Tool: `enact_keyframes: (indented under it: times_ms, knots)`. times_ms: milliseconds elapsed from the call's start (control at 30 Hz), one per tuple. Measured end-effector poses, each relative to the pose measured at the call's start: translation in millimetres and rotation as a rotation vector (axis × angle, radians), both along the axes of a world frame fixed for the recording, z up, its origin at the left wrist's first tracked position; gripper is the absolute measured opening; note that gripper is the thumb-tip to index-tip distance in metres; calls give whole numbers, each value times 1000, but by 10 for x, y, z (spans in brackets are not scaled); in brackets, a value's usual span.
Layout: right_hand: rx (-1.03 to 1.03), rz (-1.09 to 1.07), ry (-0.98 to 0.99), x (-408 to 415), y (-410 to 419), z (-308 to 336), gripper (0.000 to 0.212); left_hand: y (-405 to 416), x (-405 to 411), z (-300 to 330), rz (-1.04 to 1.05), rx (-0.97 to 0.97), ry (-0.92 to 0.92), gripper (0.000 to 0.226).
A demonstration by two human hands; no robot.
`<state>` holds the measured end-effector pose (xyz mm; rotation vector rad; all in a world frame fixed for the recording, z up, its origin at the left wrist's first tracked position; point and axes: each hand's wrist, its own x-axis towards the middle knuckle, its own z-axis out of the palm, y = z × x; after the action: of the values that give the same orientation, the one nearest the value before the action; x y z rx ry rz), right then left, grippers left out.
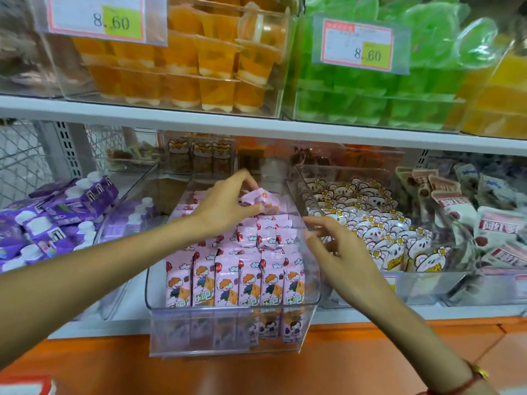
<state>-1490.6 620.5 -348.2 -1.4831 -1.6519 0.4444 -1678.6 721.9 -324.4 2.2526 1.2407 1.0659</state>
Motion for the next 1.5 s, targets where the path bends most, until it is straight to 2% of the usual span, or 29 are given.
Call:
enact_keyframes:
  times_ms: [233,400,500,633,767,933,1033,1133,1233,1400,1500]
  knots:
    - [-12,50,15,38,-23,-19,29,255,122,238,-131,-93,134,29]
    - [-20,56,37,29,-49,-21,27,470,476,115,-1,-61,207,44]
    - [-16,55,26,31,-48,-23,28,515,542,-38,62,-28,167,35]
    - [4,61,-30,45,-45,-25,28,525,462,-123,-47,-90,432,22]
    - [-33,90,-60,49,-64,-2,36,496,418,-94,-126,-158,477,30]
    - [-91,132,-168,105,-156,58,43,461,382,-5,-99,2,544,29]
    - [-50,60,-213,116,-187,97,35,424,387,-26,-127,3,553,23]
    - [-3,-16,-213,107,-197,125,24,387,433,-52,-80,-2,438,13]
    - [15,-39,-219,85,-204,130,20,322,466,-3,-21,-48,244,17]
    - [33,-79,-241,71,-183,123,17,34,414,147,73,-215,-456,20]
    - [82,-103,-271,41,-172,133,19,-237,261,177,103,-152,-753,9]
